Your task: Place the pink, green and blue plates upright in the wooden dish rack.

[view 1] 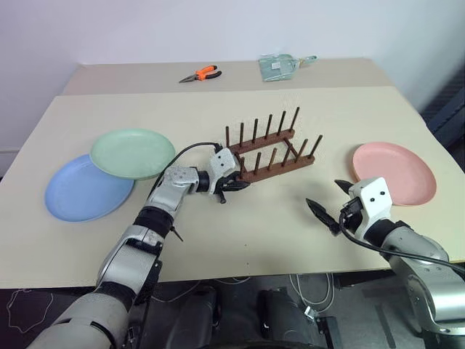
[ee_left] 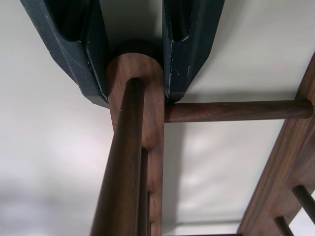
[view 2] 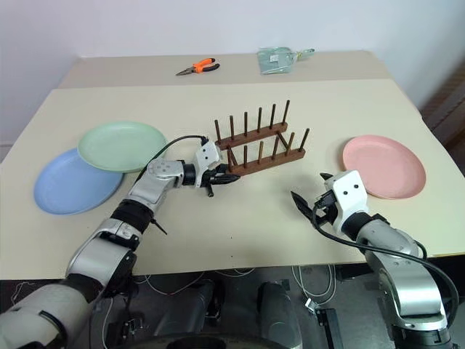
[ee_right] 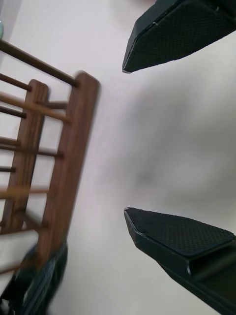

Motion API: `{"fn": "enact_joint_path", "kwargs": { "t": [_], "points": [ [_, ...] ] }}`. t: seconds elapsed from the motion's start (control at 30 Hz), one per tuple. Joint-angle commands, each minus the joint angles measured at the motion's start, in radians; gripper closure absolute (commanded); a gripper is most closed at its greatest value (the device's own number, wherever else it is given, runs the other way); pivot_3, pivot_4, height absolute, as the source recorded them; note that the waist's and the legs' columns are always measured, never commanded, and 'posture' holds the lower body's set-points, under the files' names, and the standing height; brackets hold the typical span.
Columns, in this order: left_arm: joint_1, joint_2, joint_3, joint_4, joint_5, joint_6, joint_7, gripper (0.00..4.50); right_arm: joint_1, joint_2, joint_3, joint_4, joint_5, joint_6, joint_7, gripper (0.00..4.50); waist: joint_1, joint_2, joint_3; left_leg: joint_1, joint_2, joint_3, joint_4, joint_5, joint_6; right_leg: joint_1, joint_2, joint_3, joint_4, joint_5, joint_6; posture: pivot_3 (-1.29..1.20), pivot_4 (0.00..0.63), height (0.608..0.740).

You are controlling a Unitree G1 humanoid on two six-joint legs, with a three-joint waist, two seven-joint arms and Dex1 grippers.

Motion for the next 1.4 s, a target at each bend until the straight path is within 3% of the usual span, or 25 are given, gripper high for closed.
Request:
{"fn": "enact_joint_path", "kwargs": {
  "t": [0.03, 0.23, 0.3, 0.4, 0.5, 0.63, 0.73, 0.83, 0.87, 0.9, 1.03, 1.2, 1.4],
  "points": [
    [0.070, 0.055, -0.039, -0.233, -0.023, 0.039, -0.096, 3.72, 0.035, -0.038, -0.082, -0.002, 0.014, -0.030, 0.049, 0.00, 0.001, 0.000, 0.000, 0.000, 0.000, 0.000, 0.000, 0.000, 0.000, 0.000, 0.000, 0.000, 0.000, 0.000, 0.000, 0.00, 0.150, 0.719],
    [0.143, 0.114, -0.064, -0.408, -0.024, 0.129, -0.127, 3.72, 0.088, -0.057, -0.122, 0.025, 0.005, -0.058, 0.096, 0.00, 0.001, 0.000, 0.000, 0.000, 0.000, 0.000, 0.001, 0.000, 0.000, 0.001, -0.001, 0.000, 0.000, -0.002, -0.004, 0.00, 0.150, 0.719],
    [0.148, 0.108, -0.058, -0.405, -0.018, 0.150, -0.098, 2.68, 0.091, -0.057, -0.122, 0.032, 0.000, -0.066, 0.100, 0.00, 0.000, 0.000, 0.000, 0.000, 0.000, 0.000, 0.001, 0.000, 0.000, 0.001, -0.001, 0.000, 0.000, -0.002, -0.004, 0.00, 0.150, 0.719],
    [0.165, 0.117, -0.056, -0.440, -0.020, 0.194, -0.080, 1.53, 0.097, -0.058, -0.121, 0.037, -0.008, -0.075, 0.108, 0.00, 0.000, 0.000, 0.000, 0.000, 0.000, 0.000, 0.001, 0.000, 0.000, 0.000, 0.000, 0.000, 0.000, -0.002, -0.003, 0.00, 0.150, 0.719],
    [0.200, 0.153, -0.029, -0.503, -0.047, 0.266, -0.078, 1.53, 0.112, -0.066, -0.123, 0.036, -0.011, -0.077, 0.122, 0.00, 0.000, 0.000, 0.000, 0.000, 0.000, 0.000, 0.001, 0.000, 0.000, 0.000, 0.000, 0.000, 0.000, -0.002, -0.003, 0.00, 0.150, 0.719],
    [0.290, 0.263, 0.015, -0.611, -0.093, 0.353, -0.108, 1.45, 0.150, -0.080, -0.105, 0.018, -0.011, -0.081, 0.152, 1.35, -0.003, 0.000, 0.000, 0.000, 0.001, 0.000, 0.001, 0.000, 0.000, 0.000, 0.000, 0.000, 0.000, -0.002, -0.003, 0.00, 0.150, 0.719],
    [0.337, 0.292, 0.041, -0.683, -0.157, 0.436, -0.112, 2.32, 0.158, -0.083, -0.064, 0.013, -0.025, -0.078, 0.161, 2.93, -0.001, 0.001, -0.001, 0.000, 0.001, 0.000, 0.001, 0.000, 0.000, 0.000, 0.000, 0.000, 0.000, -0.002, -0.004, 0.00, 0.150, 0.719],
    [0.367, 0.290, 0.014, -0.748, -0.179, 0.469, -0.112, 3.80, 0.140, -0.074, -0.002, 0.016, -0.039, -0.060, 0.159, 4.48, 0.002, 0.001, -0.001, 0.000, 0.001, 0.000, 0.001, 0.000, 0.000, 0.001, -0.001, 0.000, -0.001, -0.002, -0.004, 0.00, 0.150, 0.719],
    [0.370, 0.267, -0.003, -0.757, -0.171, 0.473, -0.087, 4.27, 0.124, -0.071, 0.035, 0.025, -0.061, -0.056, 0.149, 4.50, 0.002, 0.001, -0.001, 0.000, 0.001, 0.000, 0.001, 0.000, 0.000, 0.001, -0.001, 0.000, -0.001, -0.002, -0.004, 0.00, 0.150, 0.719],
    [0.371, 0.251, -0.015, -0.763, -0.166, 0.477, -0.068, 4.45, 0.112, -0.069, 0.061, 0.032, -0.077, -0.053, 0.141, 4.50, 0.002, 0.001, -0.001, 0.000, 0.001, 0.000, 0.001, 0.000, 0.000, 0.001, -0.001, 0.000, -0.001, -0.002, -0.004, 0.00, 0.150, 0.719],
    [0.348, 0.093, -0.088, -0.709, -0.095, 0.486, 0.099, 4.45, -0.017, -0.017, 0.200, 0.122, -0.193, -0.009, 0.034, 4.50, 0.001, 0.001, 0.000, 0.000, 0.001, 0.000, 0.002, 0.000, 0.000, 0.002, -0.001, 0.000, -0.001, -0.002, -0.004, 0.00, 0.150, 0.719],
    [0.311, -0.025, -0.091, -0.600, 0.010, 0.453, 0.326, 4.45, -0.143, 0.046, 0.248, 0.208, -0.278, -0.001, -0.075, 4.50, 0.000, 0.000, -0.001, 0.002, 0.001, 0.000, 0.002, 0.000, 0.000, 0.003, 0.000, 0.000, 0.000, -0.002, -0.004, 0.00, 0.150, 0.719],
    [0.236, -0.082, -0.065, -0.423, 0.056, 0.403, 0.468, 4.45, -0.306, 0.100, 0.275, 0.384, -0.326, -0.047, -0.130, 4.50, 0.001, 0.000, -0.001, 0.006, 0.001, 0.000, 0.003, 0.000, 0.000, 0.007, 0.001, -0.001, 0.000, -0.002, -0.003, 0.00, 0.150, 0.719]
  ]
}}
